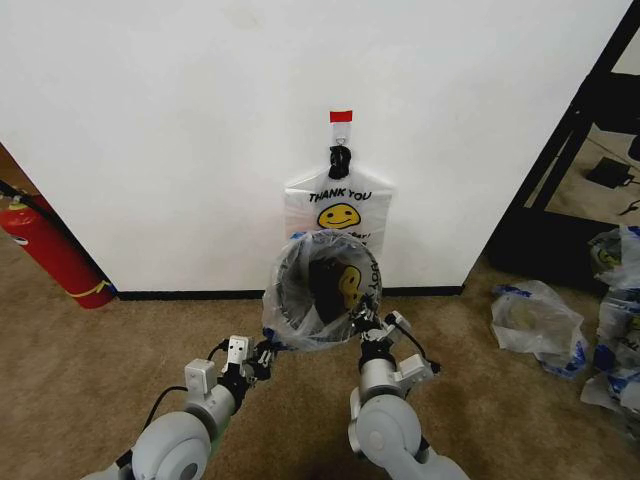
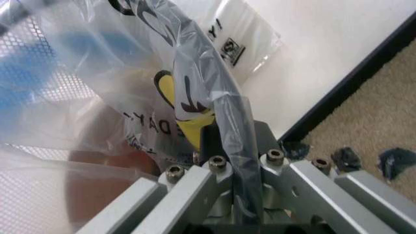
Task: Pick up the garbage bag from the wall and place it over the trash bin.
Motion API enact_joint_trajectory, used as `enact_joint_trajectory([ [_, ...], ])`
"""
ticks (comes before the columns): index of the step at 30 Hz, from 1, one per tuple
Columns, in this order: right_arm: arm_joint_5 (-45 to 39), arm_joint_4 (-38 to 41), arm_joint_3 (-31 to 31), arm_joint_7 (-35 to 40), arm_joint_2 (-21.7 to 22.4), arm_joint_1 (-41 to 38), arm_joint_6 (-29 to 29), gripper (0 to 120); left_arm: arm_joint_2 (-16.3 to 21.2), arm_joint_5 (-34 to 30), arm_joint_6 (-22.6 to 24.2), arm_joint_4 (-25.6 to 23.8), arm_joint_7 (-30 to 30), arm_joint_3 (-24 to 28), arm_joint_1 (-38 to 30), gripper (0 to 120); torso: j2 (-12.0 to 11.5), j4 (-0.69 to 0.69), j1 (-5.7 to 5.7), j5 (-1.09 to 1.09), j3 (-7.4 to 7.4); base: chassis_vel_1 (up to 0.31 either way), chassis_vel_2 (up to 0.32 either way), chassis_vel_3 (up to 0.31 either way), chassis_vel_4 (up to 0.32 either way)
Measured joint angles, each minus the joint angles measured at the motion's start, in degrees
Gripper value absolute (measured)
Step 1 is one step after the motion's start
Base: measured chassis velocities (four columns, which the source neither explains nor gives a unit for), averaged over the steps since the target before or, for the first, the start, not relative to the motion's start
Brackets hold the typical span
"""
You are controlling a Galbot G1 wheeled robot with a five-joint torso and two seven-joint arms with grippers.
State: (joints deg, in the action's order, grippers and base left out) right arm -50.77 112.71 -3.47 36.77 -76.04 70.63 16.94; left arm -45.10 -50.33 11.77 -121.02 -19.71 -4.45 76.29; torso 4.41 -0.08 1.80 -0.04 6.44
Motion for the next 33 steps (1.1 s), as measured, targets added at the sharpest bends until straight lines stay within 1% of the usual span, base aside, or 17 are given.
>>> enact_joint_trajectory([
  [4, -2.13, 2.44, -0.59, 1.19, 0.31, 2.12, -3.59, 0, -1.07, 2.19, -2.51, 2.69, 3.84, 0.47, -0.54, 0, 0.0, 0.0, 0.0, 0.0, 0.0, 0.0, 0.0, 0.0, 0.0],
  [11, -2.64, 3.12, -0.99, 2.09, 0.07, 2.35, -5.14, 0, -2.13, 3.32, -2.91, 4.56, 5.25, 0.8, -1.0, 0, 0.0, 0.0, 0.0, -0.01, 0.0, 0.0, 0.0, 0.0, 0.0],
  [17, -2.42, 2.69, -1.05, 2.16, 0.1, 2.09, -5.52, 0, -1.83, 3.52, -3.36, 4.82, 5.28, 0.49, -0.96, 0, 0.0, 0.0, 0.0, 0.0, 0.0, 0.0, 0.0, 0.0, 0.0],
  [19, -2.39, 2.51, -1.06, 2.23, -0.06, 1.9, -5.6, 0, -1.75, 3.88, -2.72, 5.38, 4.79, 0.41, -1.11, 8, 0.0, 0.0, 0.0, -0.01, 0.0, 0.0, 0.0, 0.0, 0.0],
  [20, -2.39, 2.51, -1.06, 2.23, -0.06, 1.9, -5.6, 0, -1.75, 3.88, -2.72, 5.38, 4.79, 0.41, -1.11, 8, 0.0, 0.0, 0.0, -0.01, 0.0, 0.0, 0.0, 0.0, 0.0],
  [24, -2.78, 2.24, -0.78, 2.25, -0.38, 0.97, -5.55, 0, -1.41, 4.22, -0.64, 6.44, 4.54, 0.05, -1.2, 26, 0.0, 0.0, 0.0, -0.01, 0.0, 0.0, 0.0, 0.0, 0.0],
  [26, -2.7, 1.53, -0.46, 2.18, -0.63, 0.34, -4.92, 0, -1.12, 4.26, 0.02, 6.63, 5.65, -0.28, -0.96, 34, 0.0, 0.0, 0.0, -0.01, 0.0, 0.0, 0.0, 0.0, 0.0],
  [27, -2.7, 1.53, -0.46, 2.18, -0.63, 0.34, -4.92, 0, -1.12, 4.26, 0.02, 6.63, 5.65, -0.28, -0.96, 34, 0.0, 0.0, 0.0, -0.01, 0.0, 0.0, 0.0, 0.0, 0.0],
  [30, -2.7, 0.87, -0.31, 1.93, -0.89, -0.09, -4.38, 0, -0.94, 4.26, 0.62, 6.46, 7.7, -0.6, -0.69, 43, 0.0, 0.0, 0.0, -0.01, 0.0, 0.0, 0.0, 0.0, 0.0],
  [32, -2.49, -0.8, -0.3, 0.77, -1.47, -0.54, -3.4, 0, -0.78, 4.25, 1.51, 5.46, 12.35, -1.05, -0.41, 54, 0.0, 0.0, 0.0, -0.01, 0.0, 0.0, 0.0, 0.0, 0.0],
  [33, -2.27, -1.56, -0.33, 0.26, -1.7, -0.73, -3.04, 0, -0.74, 4.25, 1.66, 5.24, 13.75, -1.23, -0.4, 60, 0.0, 0.0, 0.0, 0.0, 0.0, 0.0, 0.0, 0.0, 0.0],
])
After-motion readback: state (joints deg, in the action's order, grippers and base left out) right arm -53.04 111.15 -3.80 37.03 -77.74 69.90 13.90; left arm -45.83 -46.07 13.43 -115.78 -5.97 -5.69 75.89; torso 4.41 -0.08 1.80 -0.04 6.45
